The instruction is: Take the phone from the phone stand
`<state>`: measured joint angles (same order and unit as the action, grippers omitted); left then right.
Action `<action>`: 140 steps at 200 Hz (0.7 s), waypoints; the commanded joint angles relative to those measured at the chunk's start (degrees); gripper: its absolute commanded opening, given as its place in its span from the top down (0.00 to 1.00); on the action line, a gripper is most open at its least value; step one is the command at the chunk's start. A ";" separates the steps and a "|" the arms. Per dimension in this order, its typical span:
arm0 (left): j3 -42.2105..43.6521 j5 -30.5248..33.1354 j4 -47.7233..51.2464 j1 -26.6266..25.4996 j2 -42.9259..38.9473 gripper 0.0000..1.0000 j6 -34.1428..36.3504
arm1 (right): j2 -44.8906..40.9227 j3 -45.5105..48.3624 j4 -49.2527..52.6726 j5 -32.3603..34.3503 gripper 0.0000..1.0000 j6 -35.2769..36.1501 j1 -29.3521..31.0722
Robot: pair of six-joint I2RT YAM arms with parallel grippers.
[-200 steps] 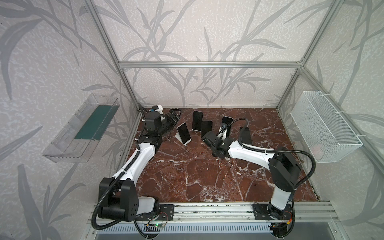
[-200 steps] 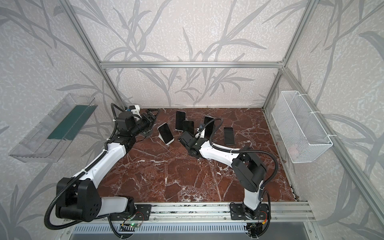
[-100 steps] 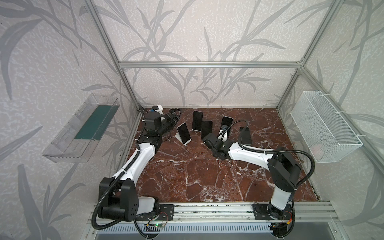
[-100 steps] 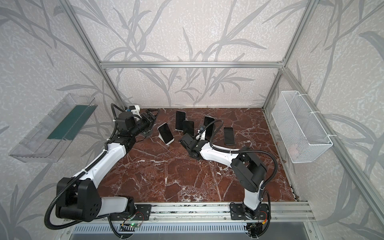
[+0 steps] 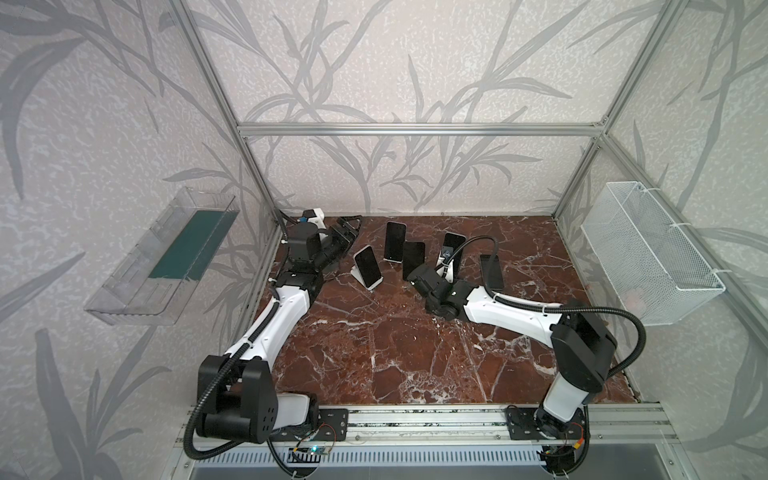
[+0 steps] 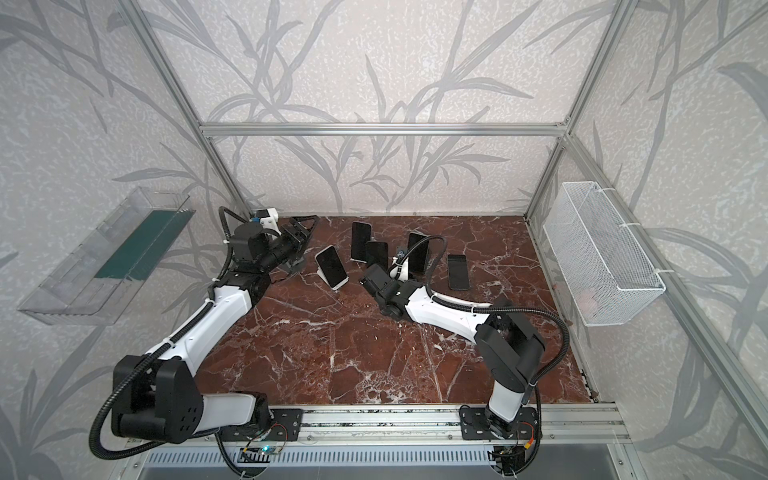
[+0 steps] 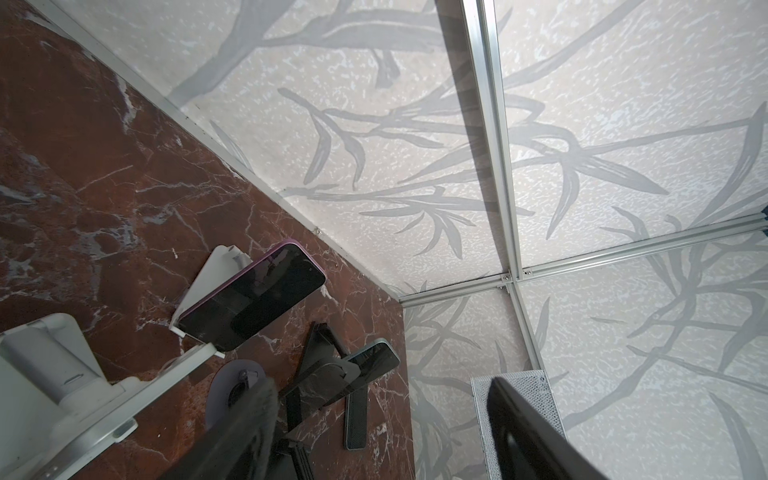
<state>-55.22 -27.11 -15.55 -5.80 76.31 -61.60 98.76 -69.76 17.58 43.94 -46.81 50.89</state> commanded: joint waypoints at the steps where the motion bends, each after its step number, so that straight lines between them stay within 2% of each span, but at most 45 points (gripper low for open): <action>1: 0.64 -1.53 -2.53 -0.96 0.77 0.20 -0.62 | -4.75 0.39 -1.76 0.14 0.32 2.68 0.26; 68: 0.38 -2.94 -3.59 -2.98 1.44 0.20 -1.50 | -13.78 5.98 -0.88 -0.57 0.31 9.82 0.01; 74: 0.38 -2.95 -3.64 -3.20 1.32 0.20 -1.50 | -15.08 6.76 -0.72 -0.51 0.31 12.05 0.00; 140: -0.67 -3.66 -3.29 -8.26 3.05 0.20 2.94 | -29.40 13.82 7.16 -2.47 0.32 18.97 -1.41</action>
<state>-55.22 -29.36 -17.80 -12.29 78.37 -61.06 75.68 -58.13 21.43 41.52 -31.92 50.54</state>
